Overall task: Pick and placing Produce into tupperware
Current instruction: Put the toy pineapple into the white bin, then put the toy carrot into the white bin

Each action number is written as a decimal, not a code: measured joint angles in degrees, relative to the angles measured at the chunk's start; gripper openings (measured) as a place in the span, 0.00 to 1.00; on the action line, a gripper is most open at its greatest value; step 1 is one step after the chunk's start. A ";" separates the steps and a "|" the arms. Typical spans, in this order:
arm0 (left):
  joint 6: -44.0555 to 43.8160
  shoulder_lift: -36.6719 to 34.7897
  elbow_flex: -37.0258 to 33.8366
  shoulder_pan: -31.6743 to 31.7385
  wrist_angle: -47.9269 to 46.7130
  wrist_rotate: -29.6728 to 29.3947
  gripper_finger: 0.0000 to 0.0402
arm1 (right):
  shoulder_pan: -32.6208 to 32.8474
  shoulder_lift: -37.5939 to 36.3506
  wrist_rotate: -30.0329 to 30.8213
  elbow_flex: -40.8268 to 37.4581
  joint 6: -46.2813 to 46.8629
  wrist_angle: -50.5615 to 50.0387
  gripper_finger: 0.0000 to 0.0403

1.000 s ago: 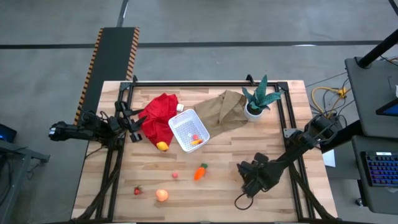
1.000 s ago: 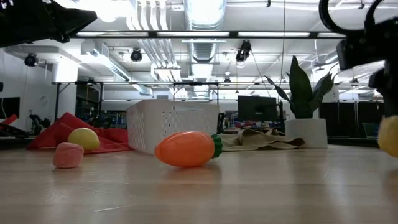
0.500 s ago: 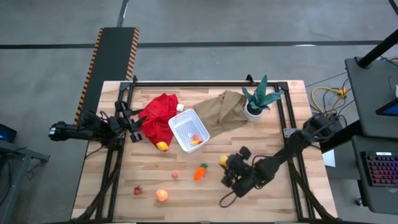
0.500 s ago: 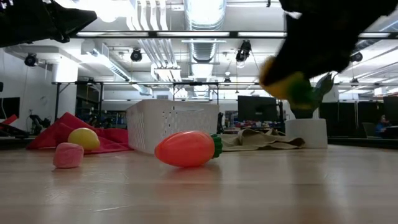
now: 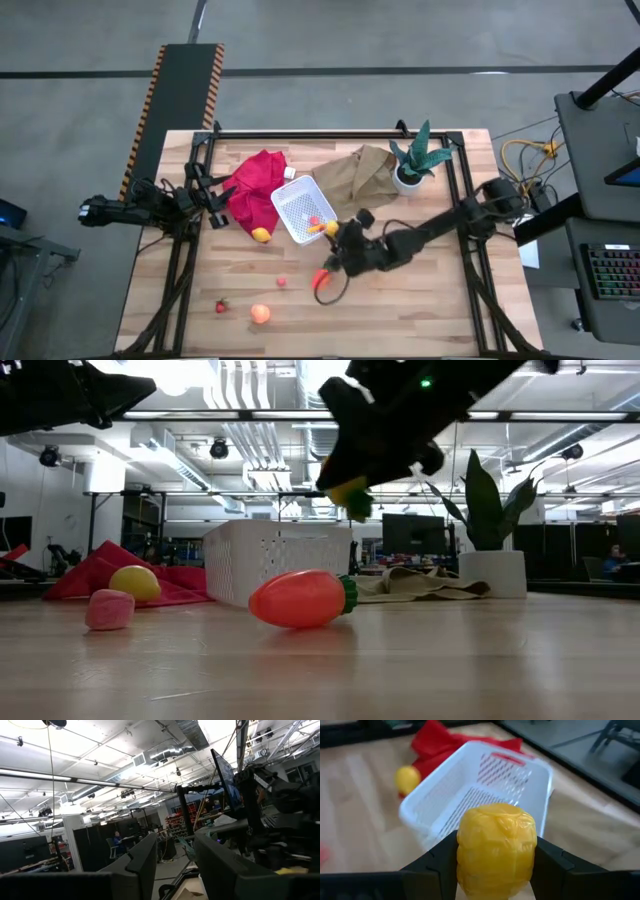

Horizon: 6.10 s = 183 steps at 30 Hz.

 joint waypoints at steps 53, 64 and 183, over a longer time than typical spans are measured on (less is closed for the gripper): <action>0.02 0.00 0.00 0.00 0.11 0.00 0.29 | -9.80 3.43 -7.61 4.68 -11.92 3.83 0.69; 0.20 0.00 0.00 0.00 0.13 0.00 0.29 | -3.37 -2.58 -9.51 4.68 -18.91 3.89 0.68; 0.11 0.98 -0.26 -0.02 2.67 0.00 0.29 | -1.64 16.98 -46.77 25.02 -43.97 -23.75 0.83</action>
